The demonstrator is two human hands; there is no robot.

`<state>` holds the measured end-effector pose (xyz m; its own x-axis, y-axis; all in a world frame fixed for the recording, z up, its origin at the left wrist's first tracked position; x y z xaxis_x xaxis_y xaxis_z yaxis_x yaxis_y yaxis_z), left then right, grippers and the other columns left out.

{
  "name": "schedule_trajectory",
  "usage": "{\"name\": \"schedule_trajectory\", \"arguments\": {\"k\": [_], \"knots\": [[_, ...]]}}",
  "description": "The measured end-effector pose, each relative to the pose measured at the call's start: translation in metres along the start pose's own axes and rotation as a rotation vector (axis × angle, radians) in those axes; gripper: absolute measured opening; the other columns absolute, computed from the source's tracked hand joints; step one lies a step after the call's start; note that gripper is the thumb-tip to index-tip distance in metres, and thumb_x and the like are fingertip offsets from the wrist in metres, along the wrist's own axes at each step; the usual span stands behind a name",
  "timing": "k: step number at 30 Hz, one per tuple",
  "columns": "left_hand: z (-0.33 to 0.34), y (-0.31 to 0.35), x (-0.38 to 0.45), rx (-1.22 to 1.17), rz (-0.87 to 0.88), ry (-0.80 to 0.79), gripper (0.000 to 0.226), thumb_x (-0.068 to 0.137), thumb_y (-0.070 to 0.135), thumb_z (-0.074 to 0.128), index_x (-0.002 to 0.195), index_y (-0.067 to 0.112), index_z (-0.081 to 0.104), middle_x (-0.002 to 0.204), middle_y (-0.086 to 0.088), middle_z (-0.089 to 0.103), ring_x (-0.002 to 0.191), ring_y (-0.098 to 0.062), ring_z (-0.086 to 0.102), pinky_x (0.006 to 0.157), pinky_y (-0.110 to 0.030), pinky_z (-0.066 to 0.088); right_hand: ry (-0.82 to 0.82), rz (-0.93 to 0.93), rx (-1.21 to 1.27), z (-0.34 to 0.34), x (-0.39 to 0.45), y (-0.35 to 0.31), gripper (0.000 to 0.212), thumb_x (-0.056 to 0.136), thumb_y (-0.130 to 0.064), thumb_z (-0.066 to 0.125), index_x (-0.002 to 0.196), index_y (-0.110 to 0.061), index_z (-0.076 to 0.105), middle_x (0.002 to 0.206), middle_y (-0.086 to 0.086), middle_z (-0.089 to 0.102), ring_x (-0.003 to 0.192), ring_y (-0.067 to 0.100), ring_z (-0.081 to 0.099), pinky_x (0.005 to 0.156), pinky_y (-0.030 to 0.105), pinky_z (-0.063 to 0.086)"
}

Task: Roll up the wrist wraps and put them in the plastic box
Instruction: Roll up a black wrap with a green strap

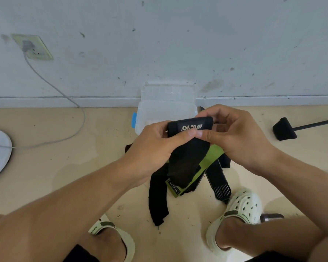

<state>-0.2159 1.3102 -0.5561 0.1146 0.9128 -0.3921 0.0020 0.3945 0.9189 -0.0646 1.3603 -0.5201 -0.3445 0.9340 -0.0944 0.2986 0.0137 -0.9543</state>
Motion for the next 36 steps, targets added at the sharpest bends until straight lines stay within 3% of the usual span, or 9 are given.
{"name": "schedule_trajectory", "arguments": {"k": [4,10,14,16,19,23,25,33,36], "knots": [[-0.001,-0.004,0.003,-0.025,-0.069,0.016,0.038,0.095,0.055,0.060,0.115,0.027,0.076,0.106,0.004,0.080,0.106,-0.014,0.075,0.103,-0.043,0.057,0.044,-0.055,-0.002,0.001,-0.002,0.000,0.023,0.078,-0.016,0.088,0.092,-0.028,0.075,0.093,0.013,0.075,0.085,0.048,0.067,0.083,0.062,0.058],[-0.003,-0.004,0.001,-0.020,-0.079,0.036,0.028,0.102,0.044,0.059,0.114,0.026,0.076,0.110,0.000,0.079,0.110,-0.018,0.073,0.108,-0.048,0.054,0.073,-0.055,-0.034,-0.002,-0.003,-0.005,0.025,0.076,-0.007,0.088,0.085,-0.028,0.077,0.081,-0.003,0.077,0.075,0.016,0.070,0.081,0.049,0.060],[-0.012,-0.003,0.002,-0.067,-0.043,0.084,0.020,0.102,0.026,0.063,0.121,0.023,0.072,0.114,-0.002,0.077,0.110,-0.017,0.073,0.101,-0.043,0.059,-0.045,0.028,-0.024,0.003,0.000,-0.004,0.029,0.069,-0.026,0.092,0.094,-0.030,0.078,0.085,0.004,0.078,0.085,0.026,0.072,0.092,0.056,0.057],[-0.013,-0.002,0.003,-0.101,-0.024,0.084,0.023,0.101,0.016,0.065,0.123,0.022,0.069,0.114,-0.003,0.076,0.110,-0.019,0.073,0.094,-0.037,0.062,-0.078,0.093,0.031,0.003,0.000,0.002,0.041,0.063,-0.042,0.091,0.100,-0.032,0.078,0.086,0.001,0.077,0.082,0.021,0.073,0.094,0.047,0.056],[-0.014,0.000,0.005,-0.103,0.018,0.065,0.030,0.098,0.005,0.067,0.123,0.021,0.067,0.115,-0.006,0.075,0.111,-0.024,0.073,0.089,-0.037,0.063,-0.091,0.145,0.060,0.002,0.003,0.008,0.049,0.067,-0.053,0.092,0.111,-0.035,0.076,0.114,0.000,0.074,0.092,0.027,0.075,0.096,0.044,0.058],[-0.012,-0.001,0.006,-0.039,0.050,0.026,0.034,0.098,0.001,0.065,0.123,0.024,0.065,0.117,-0.007,0.074,0.113,-0.027,0.071,0.094,-0.044,0.061,-0.200,0.194,0.115,0.012,0.001,0.009,0.046,0.069,-0.035,0.081,0.112,-0.021,0.076,0.101,-0.001,0.079,0.091,0.013,0.076,0.076,0.021,0.057],[-0.010,-0.002,0.007,-0.016,0.054,0.011,0.034,0.099,0.003,0.064,0.124,0.027,0.064,0.119,-0.007,0.073,0.115,-0.028,0.070,0.097,-0.046,0.060,-0.197,0.190,0.108,0.011,0.000,0.009,0.046,0.065,-0.031,0.082,0.109,-0.020,0.078,0.097,0.000,0.080,0.087,0.013,0.075,0.072,0.018,0.056],[-0.002,-0.011,0.003,-0.104,-0.007,-0.065,0.026,0.102,0.014,0.062,0.127,0.021,0.066,0.122,-0.008,0.073,0.119,-0.027,0.069,0.107,-0.050,0.054,-0.113,0.108,0.042,0.005,-0.002,0.004,0.040,0.056,-0.031,0.088,0.094,-0.021,0.080,0.092,0.004,0.079,0.086,0.027,0.077,0.082,0.032,0.064],[0.002,-0.012,0.003,-0.146,-0.022,-0.084,0.028,0.098,0.017,0.069,0.126,0.017,0.068,0.122,-0.010,0.074,0.120,-0.027,0.069,0.109,-0.047,0.053,-0.048,0.048,-0.018,0.003,-0.003,0.001,0.034,0.057,-0.031,0.088,0.089,-0.020,0.080,0.077,-0.003,0.076,0.076,0.024,0.073,0.082,0.036,0.062]]}}
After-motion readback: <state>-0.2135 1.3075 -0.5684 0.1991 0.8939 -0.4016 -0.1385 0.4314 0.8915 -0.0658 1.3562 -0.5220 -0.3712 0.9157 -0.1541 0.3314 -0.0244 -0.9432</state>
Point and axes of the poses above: each hand's wrist, its own x-axis towards the middle knuckle, its own z-axis out of the palm, y = z × x, the point moved 9 cm from there along x, towards the middle knuckle
